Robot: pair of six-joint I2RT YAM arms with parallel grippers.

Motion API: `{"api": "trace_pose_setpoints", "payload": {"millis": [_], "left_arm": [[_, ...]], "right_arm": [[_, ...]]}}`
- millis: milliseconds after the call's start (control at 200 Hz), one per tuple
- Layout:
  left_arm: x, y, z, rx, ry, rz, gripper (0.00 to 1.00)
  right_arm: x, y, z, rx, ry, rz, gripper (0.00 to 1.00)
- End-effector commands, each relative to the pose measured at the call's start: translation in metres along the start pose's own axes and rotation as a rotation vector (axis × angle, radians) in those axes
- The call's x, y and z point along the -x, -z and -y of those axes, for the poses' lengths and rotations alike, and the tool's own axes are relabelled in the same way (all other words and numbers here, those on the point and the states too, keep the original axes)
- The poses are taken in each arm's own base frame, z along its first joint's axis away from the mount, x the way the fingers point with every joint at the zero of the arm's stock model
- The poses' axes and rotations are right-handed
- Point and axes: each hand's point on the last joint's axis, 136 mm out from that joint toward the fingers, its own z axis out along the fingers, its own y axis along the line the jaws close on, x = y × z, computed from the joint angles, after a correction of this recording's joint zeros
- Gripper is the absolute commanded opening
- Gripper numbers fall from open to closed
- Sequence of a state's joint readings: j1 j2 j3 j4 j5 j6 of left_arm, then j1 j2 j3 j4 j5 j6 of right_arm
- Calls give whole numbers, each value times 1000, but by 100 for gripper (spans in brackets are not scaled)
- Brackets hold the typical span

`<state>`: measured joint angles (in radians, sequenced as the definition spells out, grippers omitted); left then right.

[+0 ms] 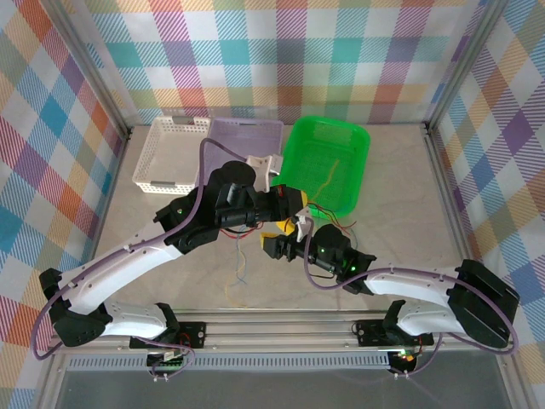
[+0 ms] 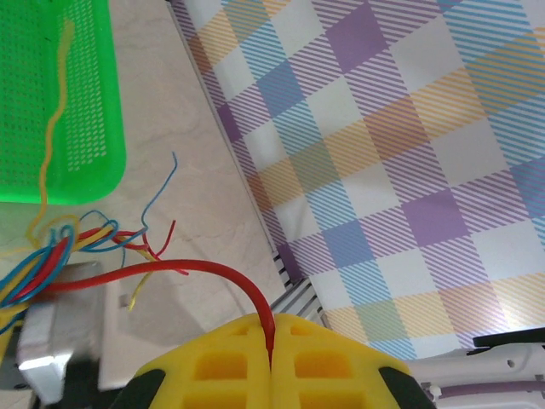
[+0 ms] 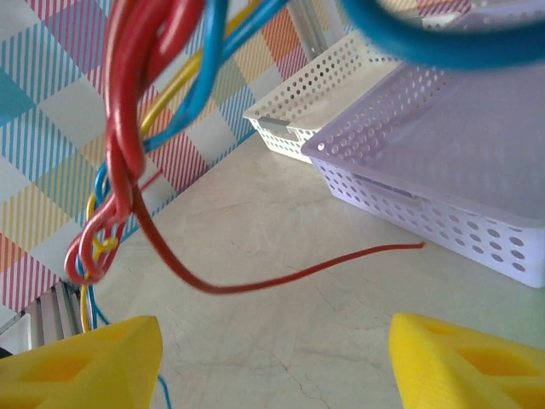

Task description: Untangle the cables

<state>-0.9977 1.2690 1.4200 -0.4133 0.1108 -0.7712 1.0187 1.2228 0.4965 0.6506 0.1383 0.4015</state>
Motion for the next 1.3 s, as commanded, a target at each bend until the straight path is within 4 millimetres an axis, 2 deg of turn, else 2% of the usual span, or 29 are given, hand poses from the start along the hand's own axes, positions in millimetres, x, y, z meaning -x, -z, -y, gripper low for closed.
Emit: {"api": "trace_pose_setpoints", "payload": {"millis": [0,190,355,430,555,725,850,930,945,1055,1175,1295], "left_arm": [[12,8,26,-73,-3,48,0],[10,7,28,-75,5,43,0],[9,8,32,-88,6,44,0],[9,10,34,-97,6,45,0],[9,15,38,-116,8,54,0],[7,18,38,-135,12,59,0],[8,22,39,-144,21,68,0],[7,24,37,-147,34,73,0],[12,26,44,-175,33,92,0],[13,28,50,-209,48,95,0],[14,27,60,-255,64,88,0],[11,25,69,-283,64,81,0]], "right_arm": [[21,-2,-12,20,44,75,71],[29,0,-24,74,28,115,72],[24,-12,-19,49,37,103,68],[24,-13,-17,35,37,111,62],[29,-11,-11,0,36,129,46],[39,3,-8,-31,56,163,31],[43,10,-11,-16,56,175,34],[46,15,-17,18,57,174,42],[46,16,-18,21,56,176,44],[49,20,-15,0,77,186,54],[50,17,-12,-24,97,183,53],[52,12,-13,-26,97,186,44]]}}
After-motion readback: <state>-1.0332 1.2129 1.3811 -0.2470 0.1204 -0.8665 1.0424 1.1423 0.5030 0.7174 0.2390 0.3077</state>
